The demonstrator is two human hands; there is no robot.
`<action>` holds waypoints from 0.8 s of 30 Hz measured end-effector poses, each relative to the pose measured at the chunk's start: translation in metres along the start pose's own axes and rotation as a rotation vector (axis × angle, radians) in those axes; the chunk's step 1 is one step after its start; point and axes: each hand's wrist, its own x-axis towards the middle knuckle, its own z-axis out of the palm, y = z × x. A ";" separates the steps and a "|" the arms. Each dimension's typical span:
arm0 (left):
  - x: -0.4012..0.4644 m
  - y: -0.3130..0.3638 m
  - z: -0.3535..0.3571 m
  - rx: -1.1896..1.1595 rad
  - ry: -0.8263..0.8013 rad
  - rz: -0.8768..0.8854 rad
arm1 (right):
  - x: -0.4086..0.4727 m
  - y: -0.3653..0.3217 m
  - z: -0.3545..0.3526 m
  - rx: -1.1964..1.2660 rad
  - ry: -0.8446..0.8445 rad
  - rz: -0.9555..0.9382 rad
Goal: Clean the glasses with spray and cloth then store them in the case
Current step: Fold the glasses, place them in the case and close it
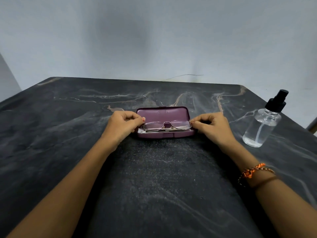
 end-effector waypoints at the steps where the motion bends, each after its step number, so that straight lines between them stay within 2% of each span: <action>1: 0.000 0.001 -0.003 -0.030 -0.034 -0.009 | 0.000 0.000 0.000 -0.003 -0.001 -0.005; 5: -0.003 0.005 -0.012 -0.114 -0.212 0.003 | -0.001 0.001 -0.001 -0.006 -0.015 -0.014; 8: -0.003 0.004 -0.017 -0.123 -0.286 0.015 | 0.000 0.003 -0.002 0.005 -0.037 -0.017; 14: -0.003 0.004 -0.018 -0.131 -0.330 0.008 | 0.001 0.006 -0.002 0.037 -0.053 -0.013; 24: -0.001 0.001 -0.017 -0.122 -0.314 0.010 | 0.001 0.006 -0.002 0.034 -0.089 -0.063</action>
